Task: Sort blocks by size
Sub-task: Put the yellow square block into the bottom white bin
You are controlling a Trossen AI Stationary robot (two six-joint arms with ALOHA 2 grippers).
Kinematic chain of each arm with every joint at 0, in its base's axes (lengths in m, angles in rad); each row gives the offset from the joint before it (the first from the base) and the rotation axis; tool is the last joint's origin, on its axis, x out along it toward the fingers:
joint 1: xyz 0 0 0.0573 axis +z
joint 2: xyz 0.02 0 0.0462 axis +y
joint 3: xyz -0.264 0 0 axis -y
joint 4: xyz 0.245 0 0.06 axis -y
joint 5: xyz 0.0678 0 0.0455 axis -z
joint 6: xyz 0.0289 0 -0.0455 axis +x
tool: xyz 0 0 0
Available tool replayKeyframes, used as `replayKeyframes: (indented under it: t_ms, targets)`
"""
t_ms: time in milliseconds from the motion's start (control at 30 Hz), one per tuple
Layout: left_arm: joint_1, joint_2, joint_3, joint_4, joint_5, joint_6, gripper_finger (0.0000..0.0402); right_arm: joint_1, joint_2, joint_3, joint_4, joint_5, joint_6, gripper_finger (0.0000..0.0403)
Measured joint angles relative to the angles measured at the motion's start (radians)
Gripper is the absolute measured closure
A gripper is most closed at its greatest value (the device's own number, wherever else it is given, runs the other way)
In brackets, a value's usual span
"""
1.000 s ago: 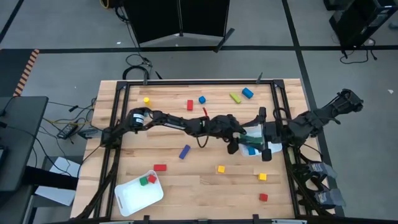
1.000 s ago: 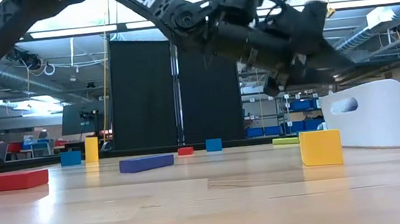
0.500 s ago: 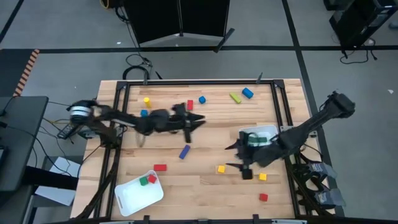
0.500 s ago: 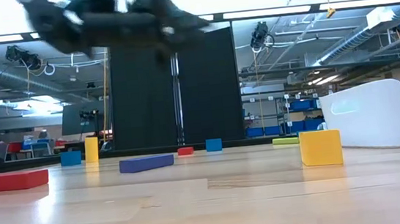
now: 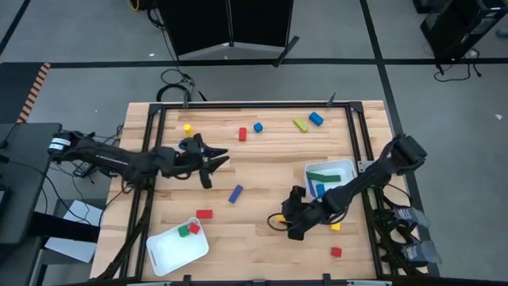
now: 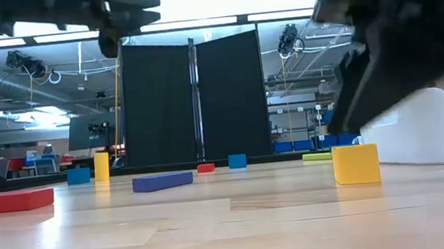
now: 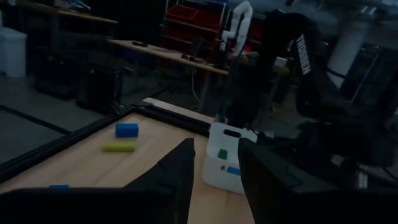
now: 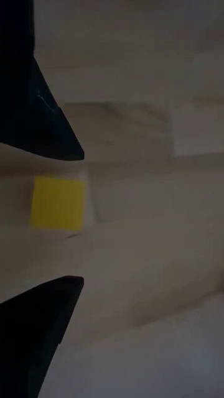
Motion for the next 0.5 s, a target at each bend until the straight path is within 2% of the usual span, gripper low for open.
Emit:
replayKeyframes:
  t_ms: [267,367,500]
  targets:
    - [-0.083,-0.134,0.000,-0.121,-0.067,0.040,0.0268,0.001,0.104,0.001,0.019,0.001,0.119,0.0098]
    - [-0.110,-0.175,-0.001,-0.142,-0.073,0.042,0.0268,0.009,0.121,0.002,0.050,0.016,0.132,0.0134]
    - [-0.147,-0.219,-0.001,-0.172,-0.074,0.042,0.0268,0.018,0.136,0.016,0.069,0.034,0.152,0.0213]
